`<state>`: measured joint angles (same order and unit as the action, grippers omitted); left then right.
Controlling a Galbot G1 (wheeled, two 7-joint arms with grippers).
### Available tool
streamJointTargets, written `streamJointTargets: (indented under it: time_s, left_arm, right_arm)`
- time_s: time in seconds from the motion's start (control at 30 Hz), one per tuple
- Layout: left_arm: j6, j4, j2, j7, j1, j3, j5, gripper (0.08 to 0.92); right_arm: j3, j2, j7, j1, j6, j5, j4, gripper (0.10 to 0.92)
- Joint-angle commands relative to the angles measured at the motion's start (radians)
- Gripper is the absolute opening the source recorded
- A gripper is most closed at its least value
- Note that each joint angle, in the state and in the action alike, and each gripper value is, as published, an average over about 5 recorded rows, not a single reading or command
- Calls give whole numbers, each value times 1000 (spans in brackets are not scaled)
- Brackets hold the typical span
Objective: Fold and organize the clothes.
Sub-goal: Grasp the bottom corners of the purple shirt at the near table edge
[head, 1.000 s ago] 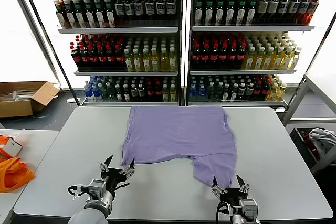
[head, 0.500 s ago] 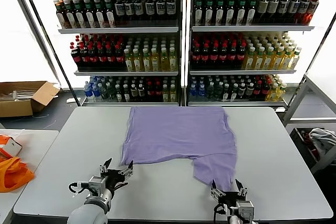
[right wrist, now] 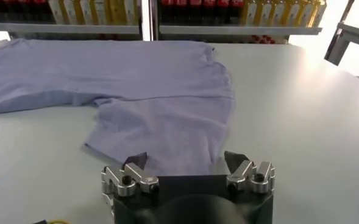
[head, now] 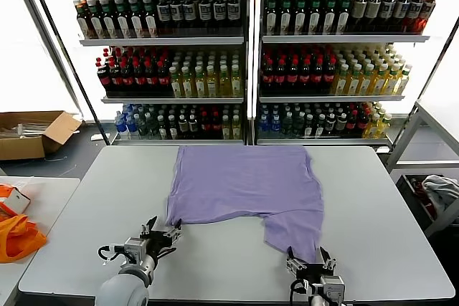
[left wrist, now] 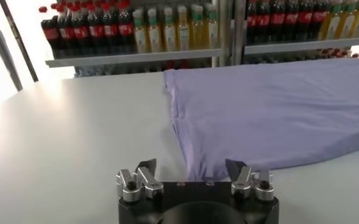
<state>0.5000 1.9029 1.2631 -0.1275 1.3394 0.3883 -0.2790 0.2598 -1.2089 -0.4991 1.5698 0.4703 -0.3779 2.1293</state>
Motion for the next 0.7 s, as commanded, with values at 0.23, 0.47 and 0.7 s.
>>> streamJointTargets:
  time_s: [0.23, 0.47, 0.7]
  left_arm:
    - [2, -14, 2, 1, 7, -17, 1, 394]
    - [-4, -15, 11, 1, 7, -22, 10, 195]
    - [-33, -21, 16, 20, 8, -24, 43, 84]
  right_arm:
    - [1, 1, 7, 17, -7, -1, -10, 482]
    - [1, -2, 12, 27, -16, 7, -10, 274]
    - [18, -7, 23, 25, -24, 26, -3, 112]
